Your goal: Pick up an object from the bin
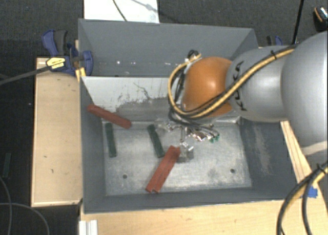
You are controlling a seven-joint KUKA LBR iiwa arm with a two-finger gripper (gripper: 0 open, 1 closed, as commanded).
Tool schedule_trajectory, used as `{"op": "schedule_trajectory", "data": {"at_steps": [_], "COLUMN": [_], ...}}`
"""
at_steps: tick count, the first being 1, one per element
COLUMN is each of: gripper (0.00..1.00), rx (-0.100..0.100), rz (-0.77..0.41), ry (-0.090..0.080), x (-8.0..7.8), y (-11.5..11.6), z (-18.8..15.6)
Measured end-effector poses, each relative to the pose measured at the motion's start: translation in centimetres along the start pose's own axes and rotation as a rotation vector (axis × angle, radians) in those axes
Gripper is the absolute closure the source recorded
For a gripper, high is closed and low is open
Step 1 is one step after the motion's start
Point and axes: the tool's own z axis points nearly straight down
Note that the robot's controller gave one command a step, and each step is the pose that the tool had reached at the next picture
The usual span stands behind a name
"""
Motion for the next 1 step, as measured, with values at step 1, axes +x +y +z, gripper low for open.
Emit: {"op": "schedule_trajectory", "data": {"at_steps": [1], "gripper": [1.00], "rx": [0.001], "rz": [0.000], "ry": [0.003], "x": [0.17], "y": [-0.17], "z": [0.01]}}
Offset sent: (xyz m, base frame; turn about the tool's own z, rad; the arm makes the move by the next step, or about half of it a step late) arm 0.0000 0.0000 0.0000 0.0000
